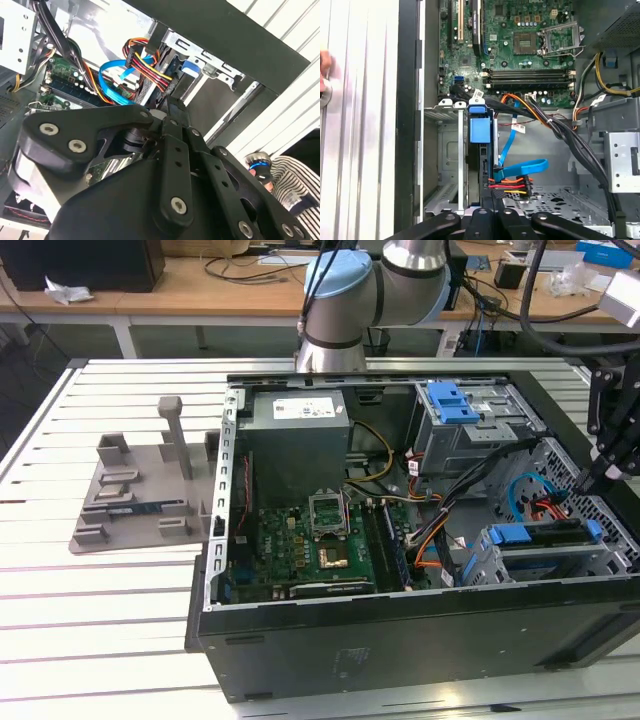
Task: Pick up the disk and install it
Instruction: 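Insert the first disk wire, then insert the second disk wire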
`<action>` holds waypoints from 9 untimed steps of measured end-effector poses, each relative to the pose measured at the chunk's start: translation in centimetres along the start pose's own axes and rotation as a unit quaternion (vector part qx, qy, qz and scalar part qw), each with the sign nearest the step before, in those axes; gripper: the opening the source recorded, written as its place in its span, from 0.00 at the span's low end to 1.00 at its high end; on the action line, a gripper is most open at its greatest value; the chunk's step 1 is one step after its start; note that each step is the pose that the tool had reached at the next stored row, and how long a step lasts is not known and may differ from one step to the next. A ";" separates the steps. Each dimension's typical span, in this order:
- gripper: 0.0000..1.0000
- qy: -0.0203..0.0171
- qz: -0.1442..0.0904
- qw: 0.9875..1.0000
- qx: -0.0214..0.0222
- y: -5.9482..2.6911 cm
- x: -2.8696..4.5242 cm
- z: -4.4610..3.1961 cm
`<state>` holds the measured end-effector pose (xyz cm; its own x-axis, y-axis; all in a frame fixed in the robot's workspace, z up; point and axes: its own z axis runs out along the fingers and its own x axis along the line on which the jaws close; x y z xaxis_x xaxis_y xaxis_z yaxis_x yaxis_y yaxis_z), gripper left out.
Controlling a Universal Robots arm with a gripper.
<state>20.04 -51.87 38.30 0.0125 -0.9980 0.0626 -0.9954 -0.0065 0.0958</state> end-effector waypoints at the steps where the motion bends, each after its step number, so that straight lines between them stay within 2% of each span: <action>1: 0.11 0.000 0.000 1.000 0.000 0.00 0.00 -0.03; 7: 0.11 0.000 0.000 1.000 0.000 0.01 0.01 -0.08; 8: 0.17 0.000 0.000 1.000 0.000 0.01 0.01 -0.10; 9: 0.17 0.000 0.000 1.000 0.000 0.01 0.01 -0.10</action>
<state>20.04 -51.87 38.41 0.0125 -0.9979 0.0629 -0.9954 -0.0064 0.0957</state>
